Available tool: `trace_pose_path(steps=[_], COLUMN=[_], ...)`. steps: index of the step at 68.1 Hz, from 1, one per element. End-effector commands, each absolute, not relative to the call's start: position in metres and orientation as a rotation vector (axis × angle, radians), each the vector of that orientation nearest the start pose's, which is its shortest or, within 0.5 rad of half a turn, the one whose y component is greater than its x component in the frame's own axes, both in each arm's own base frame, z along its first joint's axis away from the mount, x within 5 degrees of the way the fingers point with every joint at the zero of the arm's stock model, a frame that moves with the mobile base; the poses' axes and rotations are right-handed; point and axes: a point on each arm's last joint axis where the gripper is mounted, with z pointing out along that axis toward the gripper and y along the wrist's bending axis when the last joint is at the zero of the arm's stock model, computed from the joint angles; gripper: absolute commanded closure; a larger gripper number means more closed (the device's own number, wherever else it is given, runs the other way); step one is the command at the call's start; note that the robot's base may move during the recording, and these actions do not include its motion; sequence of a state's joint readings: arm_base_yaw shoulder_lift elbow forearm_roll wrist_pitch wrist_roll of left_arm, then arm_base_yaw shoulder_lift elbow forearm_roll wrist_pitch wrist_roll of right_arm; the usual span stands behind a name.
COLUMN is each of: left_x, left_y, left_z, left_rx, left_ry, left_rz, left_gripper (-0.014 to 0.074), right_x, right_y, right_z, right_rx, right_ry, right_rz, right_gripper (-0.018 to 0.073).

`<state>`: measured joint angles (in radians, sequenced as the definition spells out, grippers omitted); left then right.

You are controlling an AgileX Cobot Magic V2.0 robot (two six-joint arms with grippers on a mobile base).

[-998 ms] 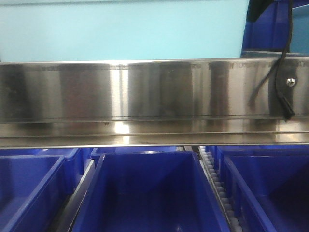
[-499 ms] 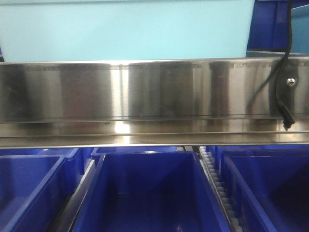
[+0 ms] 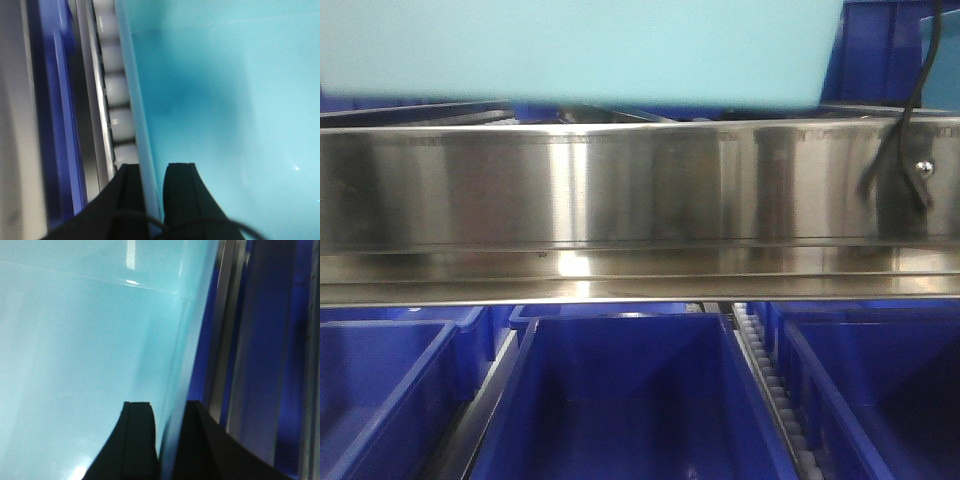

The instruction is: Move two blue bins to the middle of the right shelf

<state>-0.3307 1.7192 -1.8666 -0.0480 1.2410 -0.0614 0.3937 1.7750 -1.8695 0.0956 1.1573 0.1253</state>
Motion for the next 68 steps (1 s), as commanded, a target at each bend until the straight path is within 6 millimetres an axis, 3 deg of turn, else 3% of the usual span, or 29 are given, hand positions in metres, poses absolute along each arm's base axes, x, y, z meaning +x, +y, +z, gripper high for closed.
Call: trace_pose_path(steps=[1, 20, 37, 68], left_x=[0.329, 0.292, 0.276, 0.276], left_y=[-0.123, -0.122, -0.136, -0.137], left_z=[0.437, 0.493, 0.508, 0.508], left_rx=[0.348, 0.372, 0.433, 0.436], left_ry=[2.437, 2.248, 2.190, 2.189], left_rz=[-0.287, -0.339, -0.380, -0.374], left_gripper=[0.0707, 0.0707, 0.0707, 0.0707], right_x=[0.341, 0.300, 0.276, 0.283], right_y=[0.147, 0.128, 0.119, 0.121], right_z=[0.415, 0.475, 0.516, 0.505], right_rx=[-0.339, -0.311, -0.295, -0.307], right_ry=[2.426, 2.191, 2.055, 2.132], right_rz=[0.322, 0.347, 0.375, 0.358], right_gripper=[0.0713, 0.0713, 0.0713, 0.0713])
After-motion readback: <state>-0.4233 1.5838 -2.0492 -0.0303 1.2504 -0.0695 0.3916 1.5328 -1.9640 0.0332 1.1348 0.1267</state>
